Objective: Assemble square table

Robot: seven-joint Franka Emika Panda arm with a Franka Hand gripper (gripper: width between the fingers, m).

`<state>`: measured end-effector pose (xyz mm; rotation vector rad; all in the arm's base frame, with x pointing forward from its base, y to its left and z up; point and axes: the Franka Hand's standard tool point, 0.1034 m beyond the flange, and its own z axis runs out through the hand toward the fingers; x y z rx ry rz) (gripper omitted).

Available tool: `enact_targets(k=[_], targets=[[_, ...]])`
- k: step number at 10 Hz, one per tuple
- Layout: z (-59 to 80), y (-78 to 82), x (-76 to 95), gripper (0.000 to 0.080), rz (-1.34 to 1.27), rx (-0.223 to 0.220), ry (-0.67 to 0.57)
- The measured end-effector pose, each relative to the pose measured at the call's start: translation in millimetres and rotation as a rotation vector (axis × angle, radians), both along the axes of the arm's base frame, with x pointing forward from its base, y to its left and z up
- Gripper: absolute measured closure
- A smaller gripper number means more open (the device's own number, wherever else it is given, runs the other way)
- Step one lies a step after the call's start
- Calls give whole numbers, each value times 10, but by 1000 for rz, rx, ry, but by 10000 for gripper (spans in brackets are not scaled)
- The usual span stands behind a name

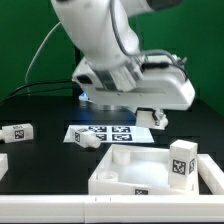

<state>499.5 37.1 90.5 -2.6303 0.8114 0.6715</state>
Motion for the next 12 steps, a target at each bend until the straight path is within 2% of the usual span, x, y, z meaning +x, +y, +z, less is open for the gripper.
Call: enact_targets(k=[3, 4, 5, 6, 7, 8, 11, 12], targets=[[-19, 49, 53, 515, -28, -119, -189], [29, 48, 105, 515, -28, -146, -248], [236, -57, 260, 515, -13, -119, -265], [451, -202, 541, 515, -12, -160, -360], [624, -183, 667, 515, 12, -206, -451], [629, -88, 608, 515, -38, -227, -451], [583, -39, 680, 515, -74, -318, -618], [465, -87, 681, 515, -65, -365, -682]])
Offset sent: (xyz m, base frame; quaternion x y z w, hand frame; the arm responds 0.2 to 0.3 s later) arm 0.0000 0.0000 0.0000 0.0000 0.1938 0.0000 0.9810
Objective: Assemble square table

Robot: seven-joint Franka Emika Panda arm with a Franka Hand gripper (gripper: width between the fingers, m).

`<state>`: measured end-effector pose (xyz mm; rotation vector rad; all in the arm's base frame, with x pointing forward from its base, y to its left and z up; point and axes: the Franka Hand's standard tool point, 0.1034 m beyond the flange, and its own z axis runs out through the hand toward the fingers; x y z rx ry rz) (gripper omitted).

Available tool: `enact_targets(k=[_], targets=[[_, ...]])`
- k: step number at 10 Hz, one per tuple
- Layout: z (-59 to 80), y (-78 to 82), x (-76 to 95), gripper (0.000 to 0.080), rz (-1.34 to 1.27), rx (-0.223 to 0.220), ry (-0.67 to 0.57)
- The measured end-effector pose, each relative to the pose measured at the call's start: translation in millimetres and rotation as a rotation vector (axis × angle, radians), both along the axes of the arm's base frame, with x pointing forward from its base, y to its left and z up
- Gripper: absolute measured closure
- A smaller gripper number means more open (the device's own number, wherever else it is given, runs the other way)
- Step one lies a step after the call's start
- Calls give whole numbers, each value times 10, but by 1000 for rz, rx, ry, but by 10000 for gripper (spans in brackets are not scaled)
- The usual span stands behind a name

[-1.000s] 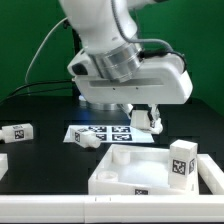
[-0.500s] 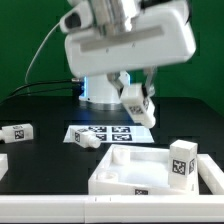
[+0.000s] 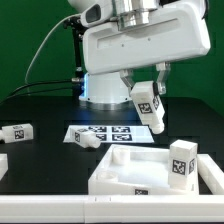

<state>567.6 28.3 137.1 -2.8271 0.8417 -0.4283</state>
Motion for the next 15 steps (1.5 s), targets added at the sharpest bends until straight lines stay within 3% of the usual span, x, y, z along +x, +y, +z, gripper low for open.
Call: enact_targets(k=[1, 2, 3, 4, 7, 8, 11, 15], targets=[[-79, -58, 59, 515, 6, -28, -27], [-72, -118, 168, 515, -1, -68, -101], [-117, -213, 244, 515, 19, -138, -187], [-190, -247, 270, 515, 5, -179, -248], [-263, -149, 221, 515, 1, -207, -288], [-344, -233, 197, 515, 54, -235, -250], [-371, -472, 203, 515, 116, -281, -216], [-400, -566, 185, 515, 102, -286, -209]])
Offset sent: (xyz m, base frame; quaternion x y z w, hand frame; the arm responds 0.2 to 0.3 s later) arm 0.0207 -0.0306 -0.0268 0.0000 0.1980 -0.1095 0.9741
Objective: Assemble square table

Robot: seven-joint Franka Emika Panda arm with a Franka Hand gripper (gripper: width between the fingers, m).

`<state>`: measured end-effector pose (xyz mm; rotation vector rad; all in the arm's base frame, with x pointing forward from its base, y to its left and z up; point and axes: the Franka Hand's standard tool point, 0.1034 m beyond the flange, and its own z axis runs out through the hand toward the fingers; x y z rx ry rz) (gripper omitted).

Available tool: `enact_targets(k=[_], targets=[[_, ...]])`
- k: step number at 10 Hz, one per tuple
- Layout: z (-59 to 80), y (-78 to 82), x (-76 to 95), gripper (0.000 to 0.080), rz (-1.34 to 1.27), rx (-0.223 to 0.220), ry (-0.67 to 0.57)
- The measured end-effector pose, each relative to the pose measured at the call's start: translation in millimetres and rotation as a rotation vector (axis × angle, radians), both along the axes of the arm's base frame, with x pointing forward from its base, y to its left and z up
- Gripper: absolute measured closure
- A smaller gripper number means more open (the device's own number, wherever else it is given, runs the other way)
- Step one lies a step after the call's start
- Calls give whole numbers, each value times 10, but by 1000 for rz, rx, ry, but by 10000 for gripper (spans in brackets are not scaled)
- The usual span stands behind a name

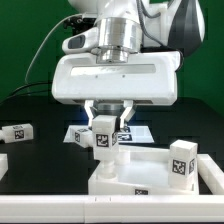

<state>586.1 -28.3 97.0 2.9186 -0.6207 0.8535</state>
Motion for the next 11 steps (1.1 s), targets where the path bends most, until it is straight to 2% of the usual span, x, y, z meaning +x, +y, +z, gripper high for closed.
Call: enact_targets(k=[2, 9, 11], targets=[[-30, 51, 6, 515, 9, -3, -1], [-149, 23, -32, 515, 8, -19, 6], [-156, 17, -15, 515, 10, -36, -19]])
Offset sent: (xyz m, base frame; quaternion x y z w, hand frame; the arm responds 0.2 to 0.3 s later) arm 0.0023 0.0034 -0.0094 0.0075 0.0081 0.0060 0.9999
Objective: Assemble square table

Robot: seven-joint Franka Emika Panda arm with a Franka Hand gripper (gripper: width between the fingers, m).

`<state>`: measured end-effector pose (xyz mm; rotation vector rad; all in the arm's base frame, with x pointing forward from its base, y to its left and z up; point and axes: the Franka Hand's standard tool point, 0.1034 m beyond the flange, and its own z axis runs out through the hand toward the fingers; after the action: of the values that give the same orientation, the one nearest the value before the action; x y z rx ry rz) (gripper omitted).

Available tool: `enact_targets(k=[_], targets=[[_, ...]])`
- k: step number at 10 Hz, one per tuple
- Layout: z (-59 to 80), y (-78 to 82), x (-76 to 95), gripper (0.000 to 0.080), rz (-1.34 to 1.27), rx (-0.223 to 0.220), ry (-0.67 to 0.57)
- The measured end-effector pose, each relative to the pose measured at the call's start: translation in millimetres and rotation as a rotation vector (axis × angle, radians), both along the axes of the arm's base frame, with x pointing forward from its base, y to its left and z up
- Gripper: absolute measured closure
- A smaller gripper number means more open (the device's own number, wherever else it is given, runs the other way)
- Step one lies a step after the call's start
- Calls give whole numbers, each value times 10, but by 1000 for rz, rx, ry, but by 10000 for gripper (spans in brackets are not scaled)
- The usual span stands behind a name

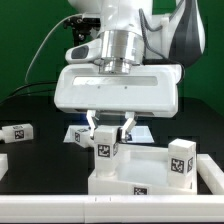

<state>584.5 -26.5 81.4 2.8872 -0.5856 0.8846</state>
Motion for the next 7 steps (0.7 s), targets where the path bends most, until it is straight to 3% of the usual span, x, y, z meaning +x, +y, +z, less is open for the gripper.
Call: enact_targets(k=[3, 5, 6, 7], targets=[[-16, -7, -1, 515, -3, 6, 7], [-29, -4, -8, 270, -2, 8, 13], [-48, 18, -18, 270, -2, 29, 46], [14, 56, 38, 174, 0, 55, 65]])
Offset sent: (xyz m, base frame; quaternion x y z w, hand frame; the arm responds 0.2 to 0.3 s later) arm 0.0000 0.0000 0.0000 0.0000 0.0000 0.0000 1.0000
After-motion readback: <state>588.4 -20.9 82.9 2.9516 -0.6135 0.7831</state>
